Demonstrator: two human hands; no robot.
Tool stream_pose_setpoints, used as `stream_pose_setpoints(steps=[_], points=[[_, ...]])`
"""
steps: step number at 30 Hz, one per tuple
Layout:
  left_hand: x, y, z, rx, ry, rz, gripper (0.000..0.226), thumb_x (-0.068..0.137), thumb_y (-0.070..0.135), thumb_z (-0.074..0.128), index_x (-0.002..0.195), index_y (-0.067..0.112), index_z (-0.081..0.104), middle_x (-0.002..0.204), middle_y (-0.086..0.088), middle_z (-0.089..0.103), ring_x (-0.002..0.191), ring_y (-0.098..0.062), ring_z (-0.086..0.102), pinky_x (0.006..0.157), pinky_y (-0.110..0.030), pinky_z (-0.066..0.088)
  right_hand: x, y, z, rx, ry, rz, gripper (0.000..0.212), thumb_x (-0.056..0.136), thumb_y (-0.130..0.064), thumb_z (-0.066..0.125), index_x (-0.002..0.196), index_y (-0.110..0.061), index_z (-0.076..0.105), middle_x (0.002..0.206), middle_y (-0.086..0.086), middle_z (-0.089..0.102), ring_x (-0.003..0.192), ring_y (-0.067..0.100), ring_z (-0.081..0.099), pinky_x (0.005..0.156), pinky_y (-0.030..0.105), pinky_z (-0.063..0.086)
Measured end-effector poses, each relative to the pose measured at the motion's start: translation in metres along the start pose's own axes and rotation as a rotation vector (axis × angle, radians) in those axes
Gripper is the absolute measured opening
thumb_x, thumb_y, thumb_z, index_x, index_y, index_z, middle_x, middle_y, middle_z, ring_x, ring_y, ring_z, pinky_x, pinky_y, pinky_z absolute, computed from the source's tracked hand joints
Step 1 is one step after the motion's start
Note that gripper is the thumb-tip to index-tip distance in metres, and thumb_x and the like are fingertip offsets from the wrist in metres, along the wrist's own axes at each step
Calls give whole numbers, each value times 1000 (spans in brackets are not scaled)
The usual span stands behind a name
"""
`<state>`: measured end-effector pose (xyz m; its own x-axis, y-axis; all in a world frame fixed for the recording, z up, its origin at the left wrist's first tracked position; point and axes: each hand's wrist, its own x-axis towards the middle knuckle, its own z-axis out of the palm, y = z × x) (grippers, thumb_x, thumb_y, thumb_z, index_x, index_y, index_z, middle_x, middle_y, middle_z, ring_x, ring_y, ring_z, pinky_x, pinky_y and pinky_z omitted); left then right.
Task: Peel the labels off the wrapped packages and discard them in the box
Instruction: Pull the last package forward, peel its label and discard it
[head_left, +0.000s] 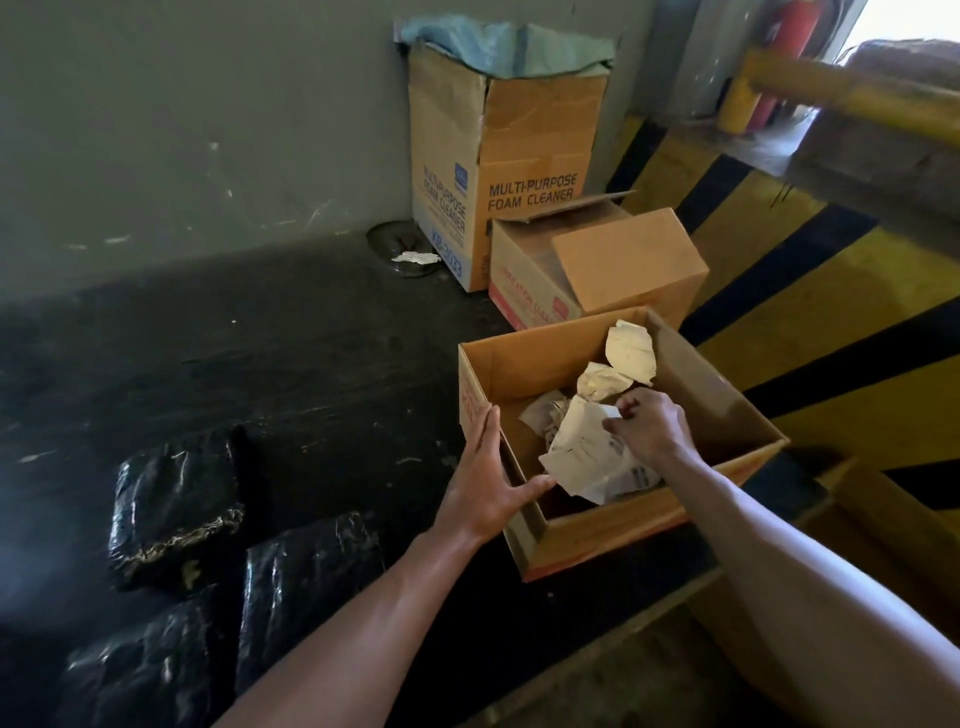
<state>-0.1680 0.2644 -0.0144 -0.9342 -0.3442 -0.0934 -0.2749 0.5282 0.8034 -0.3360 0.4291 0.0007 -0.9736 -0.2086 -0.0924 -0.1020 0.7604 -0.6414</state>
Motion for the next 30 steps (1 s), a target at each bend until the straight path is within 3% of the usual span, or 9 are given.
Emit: stream_pose_setpoints(steps=[3,9,18,22,26,30], points=[[1,0,2,-14,3,-8,122,75,57,78,158,20,-3,167,5,-1,152,-18,6,121,-47,19,-2,3,2,36,-10,13,20,82,-8,81,93,-13,64,99,4,65,87,24,67,64,33,57],[2,-1,1,-35,4,-6,124,74,55,80,158,19,-3,167,4,-2,152,-19,7,121,-47,20,-1,7,5,41,-10,-10,23,80,-13,84,93,-11,65,99,3,62,81,15,58,57,24,45],[-3,-3,-7,-105,22,-11,127,71,62,78,159,22,-4,167,1,5,152,-21,11,120,-49,23,-2,-3,-1,25,55,-20,31,71,-22,87,90,-21,62,106,6,64,91,22,62,73,41,59],[-8,-9,-32,-124,83,13,115,78,53,77,159,17,4,165,1,11,150,-19,17,114,-33,20,-11,-25,-1,39,47,-66,37,75,-26,86,103,-14,65,109,6,65,94,22,63,73,36,57],[-11,-32,-76,-109,168,-38,108,81,51,75,159,19,8,165,-2,11,150,-20,17,117,-39,24,-21,-65,9,38,16,-148,50,79,-37,83,119,-13,64,115,4,66,102,20,62,81,32,52],[-21,-79,-133,-152,299,-154,98,84,50,73,158,23,14,162,0,22,146,-16,28,116,-36,31,-36,-126,38,63,-40,-234,43,81,-39,81,114,-18,64,115,0,64,103,18,63,75,28,50]])
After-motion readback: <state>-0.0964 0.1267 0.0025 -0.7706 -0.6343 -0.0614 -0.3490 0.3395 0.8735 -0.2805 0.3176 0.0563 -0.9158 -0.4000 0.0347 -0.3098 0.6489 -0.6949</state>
